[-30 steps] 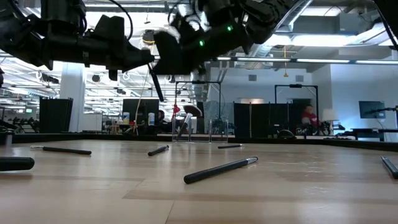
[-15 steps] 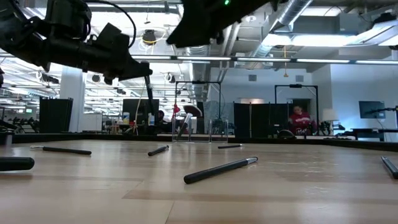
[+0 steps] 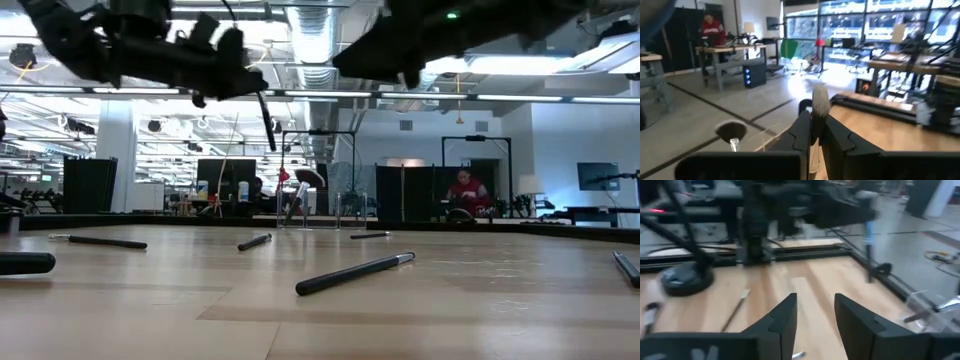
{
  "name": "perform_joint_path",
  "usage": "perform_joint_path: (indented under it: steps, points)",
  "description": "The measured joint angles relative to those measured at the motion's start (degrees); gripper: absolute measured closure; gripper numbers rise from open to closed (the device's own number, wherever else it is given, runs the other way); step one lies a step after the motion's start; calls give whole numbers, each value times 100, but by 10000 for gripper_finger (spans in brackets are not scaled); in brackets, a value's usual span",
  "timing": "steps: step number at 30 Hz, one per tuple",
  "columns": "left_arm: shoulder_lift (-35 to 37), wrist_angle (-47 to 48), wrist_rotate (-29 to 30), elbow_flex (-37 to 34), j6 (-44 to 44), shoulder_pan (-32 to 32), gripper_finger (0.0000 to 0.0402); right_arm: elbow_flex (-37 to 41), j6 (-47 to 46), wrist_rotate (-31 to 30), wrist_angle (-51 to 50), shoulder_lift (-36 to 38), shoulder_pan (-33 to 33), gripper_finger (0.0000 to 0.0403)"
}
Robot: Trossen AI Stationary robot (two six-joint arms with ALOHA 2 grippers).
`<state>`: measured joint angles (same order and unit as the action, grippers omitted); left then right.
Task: Sort items
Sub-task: Put the blush brush into the left section of the transparent organizer, then put the eyeshadow brush into the right section of the transparent organizer
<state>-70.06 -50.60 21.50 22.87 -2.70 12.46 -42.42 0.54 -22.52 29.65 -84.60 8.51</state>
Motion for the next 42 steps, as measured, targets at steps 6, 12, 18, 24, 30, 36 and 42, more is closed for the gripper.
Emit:
perform_joint_path:
  steps: [6, 12, 18, 24, 30, 36, 42]
  points:
    - [-910, 12, -55, 632, 20, 511, 379, 136, 144, -344, 53, 258, 272, 284]
    - [-1750, 14, -70, 1248, 16, 1038, 378, 143, 243, -368, -60, 407, 399, 284]
    - [-2191, 2, -207, 1718, 15, 1461, 378, 143, 248, -643, -283, 411, 612, 285]
    - [-2617, -3, -353, 1928, 17, 1718, 378, 143, 66, -650, -478, 409, 614, 285]
    - [-3044, -32, -354, 1994, 186, 1994, 377, 143, -56, -648, -599, 409, 614, 285]
    - [-3148, -36, -464, 1996, 645, 2147, 359, 143, -13, -648, -597, 407, 591, 285]
    - [-3148, -27, -498, 1996, 907, 2147, 327, 143, -9, -620, -590, 407, 464, 285]
